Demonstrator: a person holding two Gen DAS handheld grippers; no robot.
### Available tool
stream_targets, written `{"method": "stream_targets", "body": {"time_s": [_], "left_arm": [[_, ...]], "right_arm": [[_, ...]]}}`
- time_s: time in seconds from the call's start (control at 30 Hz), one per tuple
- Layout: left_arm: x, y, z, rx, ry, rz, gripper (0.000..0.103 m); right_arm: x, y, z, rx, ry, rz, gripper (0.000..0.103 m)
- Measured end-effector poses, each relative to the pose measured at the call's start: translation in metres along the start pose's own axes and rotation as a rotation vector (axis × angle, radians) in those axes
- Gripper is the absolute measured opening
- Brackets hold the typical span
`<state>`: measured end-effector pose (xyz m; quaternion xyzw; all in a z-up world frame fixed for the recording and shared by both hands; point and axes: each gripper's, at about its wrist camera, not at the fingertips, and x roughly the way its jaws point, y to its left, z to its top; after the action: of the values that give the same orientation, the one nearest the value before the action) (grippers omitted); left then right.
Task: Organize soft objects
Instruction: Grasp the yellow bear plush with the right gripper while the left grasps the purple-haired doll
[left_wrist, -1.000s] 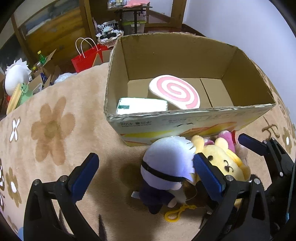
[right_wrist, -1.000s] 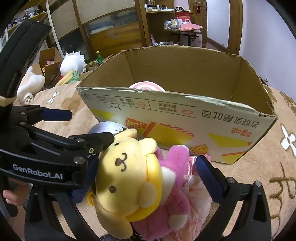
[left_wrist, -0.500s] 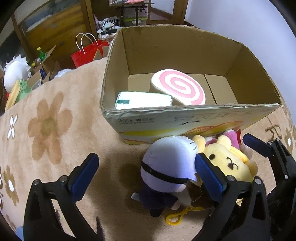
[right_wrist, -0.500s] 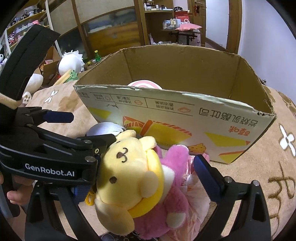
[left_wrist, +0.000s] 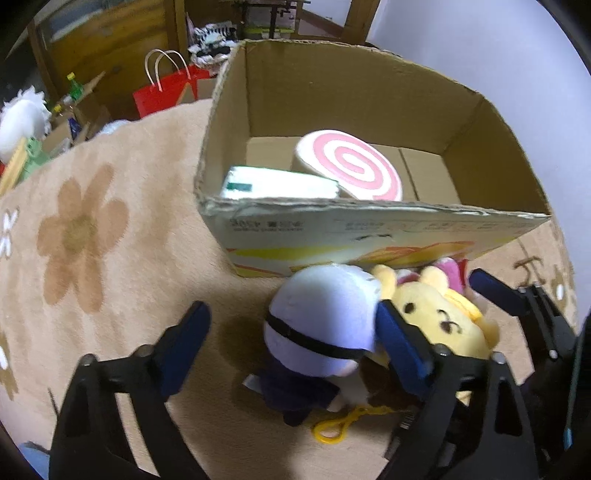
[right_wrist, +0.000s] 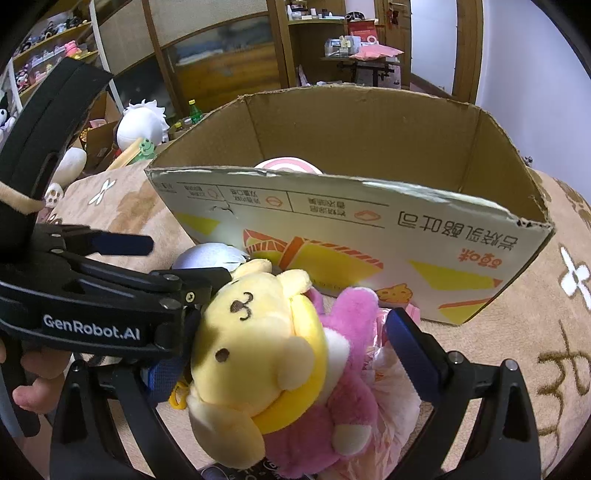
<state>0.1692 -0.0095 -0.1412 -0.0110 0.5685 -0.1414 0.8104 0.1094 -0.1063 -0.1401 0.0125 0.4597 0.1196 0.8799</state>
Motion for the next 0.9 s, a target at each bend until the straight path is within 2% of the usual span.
{"method": "stream_targets", "body": {"time_s": [0.07, 0.13, 0.17, 0.33, 0.43, 0.57, 0.7, 0.9], "left_arm": [[-0.002, -0.001, -0.001, -0.001, 0.004, -0.035, 0.073], [-0.003, -0.002, -0.001, -0.001, 0.01, -0.066, 0.058], [-0.004, -0.003, -0.001, -0.001, 0.012, -0.082, 0.055], [-0.006, -0.009, -0.003, 0.033, 0.008, -0.055, 0.053], [-0.007, -0.012, -0.004, 0.038, 0.005, -0.049, 0.051], [-0.01, -0.011, -0.004, 0.016, 0.002, -0.048, 0.048], [-0.019, -0.008, -0.008, -0.002, -0.018, -0.042, 0.045], [-0.032, -0.016, -0.016, 0.035, -0.056, -0.016, 0.044]], "right_arm": [[0.0, -0.001, 0.0, 0.005, 0.001, 0.003, 0.103], [0.0, -0.001, 0.0, 0.003, 0.001, 0.001, 0.103], [-0.001, 0.0, 0.0, 0.0, 0.001, 0.0, 0.102], [-0.006, 0.002, -0.002, -0.017, 0.003, 0.004, 0.094], [-0.009, 0.003, -0.003, -0.021, 0.007, 0.021, 0.084], [-0.014, 0.006, -0.003, -0.041, 0.004, 0.053, 0.065], [-0.02, 0.009, -0.002, -0.063, -0.012, 0.061, 0.06], [-0.027, 0.01, -0.004, -0.06, -0.017, 0.08, 0.059]]}}
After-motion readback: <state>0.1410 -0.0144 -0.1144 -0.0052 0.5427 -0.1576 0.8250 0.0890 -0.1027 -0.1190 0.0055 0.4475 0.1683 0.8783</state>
